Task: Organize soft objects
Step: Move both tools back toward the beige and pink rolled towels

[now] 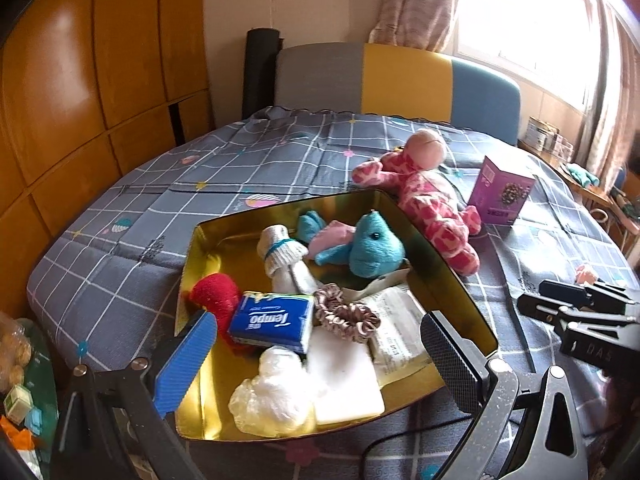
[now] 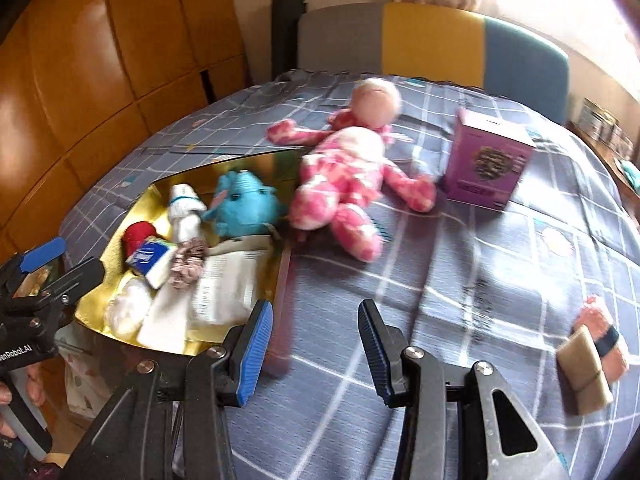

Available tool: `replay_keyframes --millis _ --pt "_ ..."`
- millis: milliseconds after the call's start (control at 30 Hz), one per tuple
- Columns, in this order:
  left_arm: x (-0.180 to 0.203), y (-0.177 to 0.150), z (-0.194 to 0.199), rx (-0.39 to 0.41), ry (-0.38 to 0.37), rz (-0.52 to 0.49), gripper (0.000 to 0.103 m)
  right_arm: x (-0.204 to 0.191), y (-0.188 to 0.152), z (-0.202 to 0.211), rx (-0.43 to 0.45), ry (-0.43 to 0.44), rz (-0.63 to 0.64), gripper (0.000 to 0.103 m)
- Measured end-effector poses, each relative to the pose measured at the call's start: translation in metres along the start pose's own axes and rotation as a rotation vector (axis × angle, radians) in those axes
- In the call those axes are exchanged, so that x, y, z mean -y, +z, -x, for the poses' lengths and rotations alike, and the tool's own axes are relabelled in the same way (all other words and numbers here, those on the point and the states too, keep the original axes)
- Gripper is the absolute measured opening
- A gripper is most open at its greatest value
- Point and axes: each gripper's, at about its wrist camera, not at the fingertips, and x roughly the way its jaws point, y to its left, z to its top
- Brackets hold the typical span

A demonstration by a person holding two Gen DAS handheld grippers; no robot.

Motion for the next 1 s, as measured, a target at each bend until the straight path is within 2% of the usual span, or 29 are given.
replay_keyframes --millis 367,767,900,1000 --pt "0.038 0.008 -0.004 -0.002 -0.054 -0.096 0.103 0.09 -0.018 0.029 0.005 -0.151 -0.138 0.045" --pt "0.109 0.014 -0.011 -0.008 -0.159 -0.26 0.103 0.198 -0.043 0.074 0.054 -0.359 -0.346 0.045" --pt "0.135 0.018 -0.018 -0.022 -0.206 -0.303 0.103 0.23 -0.055 0.083 0.076 -0.459 -0.447 0.045" --pt "0.159 0.022 -0.027 -0.047 -0.252 -0.332 0.103 0.256 -0.067 0.092 0.102 -0.52 -0.599 0.045"
